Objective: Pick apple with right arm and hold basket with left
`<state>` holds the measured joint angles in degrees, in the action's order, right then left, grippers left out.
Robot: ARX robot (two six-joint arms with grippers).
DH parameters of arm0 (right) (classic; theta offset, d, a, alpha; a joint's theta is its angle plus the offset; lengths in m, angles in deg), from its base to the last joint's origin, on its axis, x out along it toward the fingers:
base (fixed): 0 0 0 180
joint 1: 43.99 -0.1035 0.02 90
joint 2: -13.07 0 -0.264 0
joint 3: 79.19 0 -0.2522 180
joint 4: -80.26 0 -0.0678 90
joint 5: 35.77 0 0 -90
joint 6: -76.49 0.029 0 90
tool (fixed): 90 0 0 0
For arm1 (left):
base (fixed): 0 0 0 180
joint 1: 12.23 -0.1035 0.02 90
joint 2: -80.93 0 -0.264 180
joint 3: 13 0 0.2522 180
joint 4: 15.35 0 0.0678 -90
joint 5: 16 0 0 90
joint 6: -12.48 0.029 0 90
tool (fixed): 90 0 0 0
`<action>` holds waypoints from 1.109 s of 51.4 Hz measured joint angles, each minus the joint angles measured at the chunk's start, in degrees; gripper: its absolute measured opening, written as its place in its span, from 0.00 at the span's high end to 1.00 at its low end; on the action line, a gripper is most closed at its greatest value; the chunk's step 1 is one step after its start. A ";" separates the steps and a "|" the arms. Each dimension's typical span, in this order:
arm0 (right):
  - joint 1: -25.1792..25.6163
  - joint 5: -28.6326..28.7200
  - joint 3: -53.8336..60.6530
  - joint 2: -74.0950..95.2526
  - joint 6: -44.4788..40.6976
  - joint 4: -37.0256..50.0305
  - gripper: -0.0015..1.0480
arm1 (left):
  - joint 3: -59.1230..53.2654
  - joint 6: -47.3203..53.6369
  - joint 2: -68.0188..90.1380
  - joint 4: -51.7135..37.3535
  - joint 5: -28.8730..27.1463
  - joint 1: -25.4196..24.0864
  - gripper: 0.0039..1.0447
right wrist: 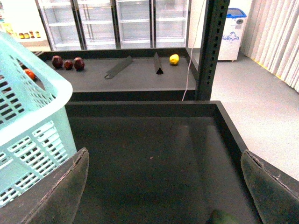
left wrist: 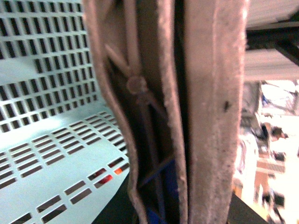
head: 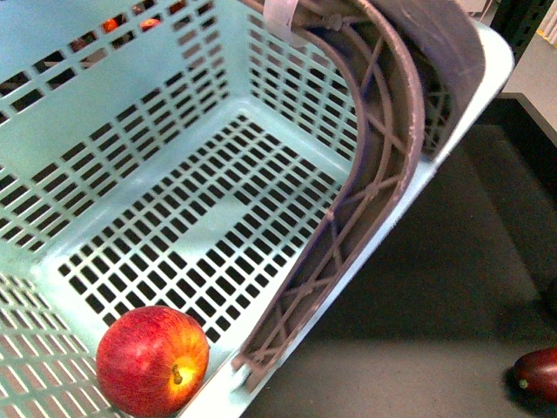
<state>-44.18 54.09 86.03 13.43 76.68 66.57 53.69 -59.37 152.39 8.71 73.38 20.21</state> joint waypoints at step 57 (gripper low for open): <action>0.00 0.02 0.00 -0.07 -0.02 0.00 0.08 | -4.17 -10.88 16.83 -9.75 -2.32 -26.97 0.84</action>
<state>-44.18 54.11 86.03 13.36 76.66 66.57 49.51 -70.26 169.22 -1.03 71.06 -6.76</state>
